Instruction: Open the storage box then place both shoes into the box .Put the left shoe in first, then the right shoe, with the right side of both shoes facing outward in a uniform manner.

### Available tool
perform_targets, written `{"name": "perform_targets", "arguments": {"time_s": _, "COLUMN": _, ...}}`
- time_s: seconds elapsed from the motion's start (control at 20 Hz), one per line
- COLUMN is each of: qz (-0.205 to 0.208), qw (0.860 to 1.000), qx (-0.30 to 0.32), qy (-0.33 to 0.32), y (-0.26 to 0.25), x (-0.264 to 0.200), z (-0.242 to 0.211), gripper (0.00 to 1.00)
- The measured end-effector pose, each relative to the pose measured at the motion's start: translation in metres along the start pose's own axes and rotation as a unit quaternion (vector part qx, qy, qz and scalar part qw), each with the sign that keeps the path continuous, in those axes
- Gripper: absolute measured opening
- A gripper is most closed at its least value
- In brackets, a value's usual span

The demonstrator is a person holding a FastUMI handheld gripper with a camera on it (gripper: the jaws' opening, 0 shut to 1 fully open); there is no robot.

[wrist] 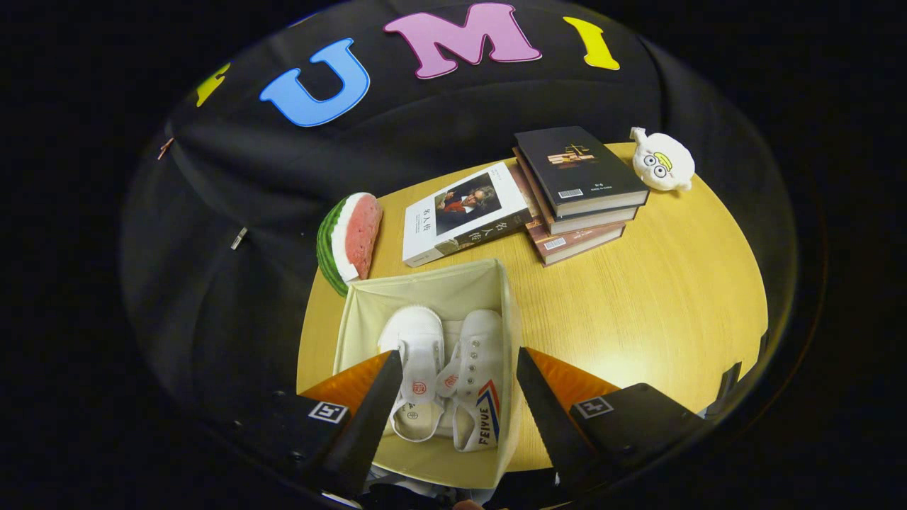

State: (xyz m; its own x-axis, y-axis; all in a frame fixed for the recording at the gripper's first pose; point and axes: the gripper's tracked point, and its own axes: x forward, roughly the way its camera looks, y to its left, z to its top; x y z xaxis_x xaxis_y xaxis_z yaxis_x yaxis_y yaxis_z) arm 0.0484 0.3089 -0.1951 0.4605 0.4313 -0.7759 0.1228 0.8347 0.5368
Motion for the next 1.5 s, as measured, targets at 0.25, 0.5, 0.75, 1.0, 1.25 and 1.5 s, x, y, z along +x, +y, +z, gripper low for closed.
{"name": "perform_targets", "arguments": {"time_s": 0.25, "qz": -0.003, "qw": 0.999, "qx": 0.007, "qy": -0.048, "y": -0.030, "x": -0.020, "z": 0.031, "gripper": 0.99}}
{"name": "perform_targets", "arguments": {"time_s": 0.5, "qz": -0.041, "qw": 0.992, "qx": -0.015, "qy": -0.117, "y": -0.087, "x": -0.050, "z": 0.073, "gripper": 0.99}}
{"name": "perform_targets", "arguments": {"time_s": 0.75, "qz": -0.090, "qw": 0.972, "qx": -0.088, "qy": -0.198, "y": -0.140, "x": -0.091, "z": 0.110, "gripper": 0.99}}
{"name": "perform_targets", "arguments": {"time_s": 1.0, "qz": -0.115, "qw": 0.942, "qx": -0.142, "qy": -0.282, "y": -0.162, "x": -0.141, "z": 0.133, "gripper": 0.99}}
{"name": "perform_targets", "arguments": {"time_s": 1.25, "qz": -0.121, "qw": 0.911, "qx": -0.154, "qy": -0.362, "y": -0.160, "x": -0.206, "z": 0.152, "gripper": 0.99}}
{"name": "perform_targets", "arguments": {"time_s": 1.5, "qz": -0.132, "qw": 0.881, "qx": -0.171, "qy": -0.422, "y": -0.160, "x": -0.247, "z": 0.154, "gripper": 0.96}}
